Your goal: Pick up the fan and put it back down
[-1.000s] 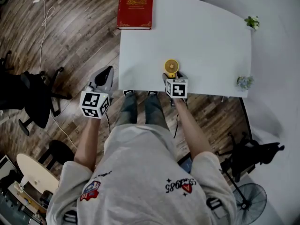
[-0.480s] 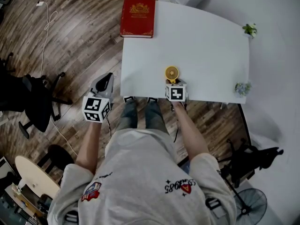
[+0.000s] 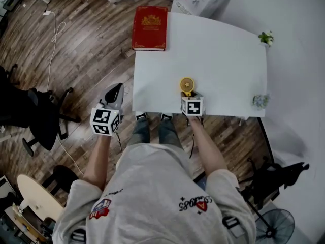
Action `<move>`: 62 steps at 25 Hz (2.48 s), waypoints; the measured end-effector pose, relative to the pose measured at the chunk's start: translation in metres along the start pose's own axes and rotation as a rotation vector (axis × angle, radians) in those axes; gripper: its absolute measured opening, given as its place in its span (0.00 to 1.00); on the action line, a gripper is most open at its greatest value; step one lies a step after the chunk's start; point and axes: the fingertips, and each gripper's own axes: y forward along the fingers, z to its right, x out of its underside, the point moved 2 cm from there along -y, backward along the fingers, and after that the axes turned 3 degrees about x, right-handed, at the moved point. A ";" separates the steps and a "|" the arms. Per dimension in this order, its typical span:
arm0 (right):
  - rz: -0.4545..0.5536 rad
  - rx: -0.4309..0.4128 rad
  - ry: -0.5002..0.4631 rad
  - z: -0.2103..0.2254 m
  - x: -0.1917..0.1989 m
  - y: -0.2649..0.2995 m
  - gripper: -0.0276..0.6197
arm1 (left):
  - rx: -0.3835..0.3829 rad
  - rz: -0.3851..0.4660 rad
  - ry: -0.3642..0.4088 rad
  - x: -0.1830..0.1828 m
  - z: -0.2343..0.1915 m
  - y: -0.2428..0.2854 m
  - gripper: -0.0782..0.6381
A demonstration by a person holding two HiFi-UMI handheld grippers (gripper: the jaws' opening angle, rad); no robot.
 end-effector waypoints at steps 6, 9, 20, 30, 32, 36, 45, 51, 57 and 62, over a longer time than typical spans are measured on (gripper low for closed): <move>0.071 -0.011 0.017 0.002 -0.037 -0.025 0.33 | 0.019 0.033 0.020 -0.020 0.007 0.004 0.12; 0.139 -0.013 0.020 0.007 -0.066 -0.048 0.33 | 0.028 0.052 0.031 -0.034 0.013 0.008 0.12; 0.437 0.015 -0.037 0.023 -0.168 -0.147 0.33 | 0.074 0.161 0.097 -0.102 0.029 0.022 0.12; 0.708 0.057 -0.131 0.013 -0.242 -0.262 0.33 | 0.098 0.222 0.124 -0.141 0.039 0.026 0.12; 0.734 0.059 -0.148 0.011 -0.248 -0.270 0.33 | 0.099 0.225 0.126 -0.144 0.039 0.025 0.12; 0.738 0.069 -0.172 0.007 -0.249 -0.268 0.33 | 0.096 0.225 0.126 -0.145 0.036 0.022 0.12; 0.720 0.067 -0.170 0.002 -0.243 -0.261 0.33 | 0.088 0.217 0.113 -0.137 0.027 0.018 0.12; 0.715 0.064 -0.185 -0.003 -0.240 -0.260 0.33 | 0.090 0.217 0.113 -0.136 0.028 0.017 0.12; 0.712 0.058 -0.186 -0.005 -0.237 -0.260 0.33 | 0.084 0.217 0.106 -0.135 0.028 0.013 0.12; 0.699 0.043 -0.210 -0.010 -0.236 -0.259 0.33 | 0.063 0.218 0.095 -0.132 0.025 0.007 0.12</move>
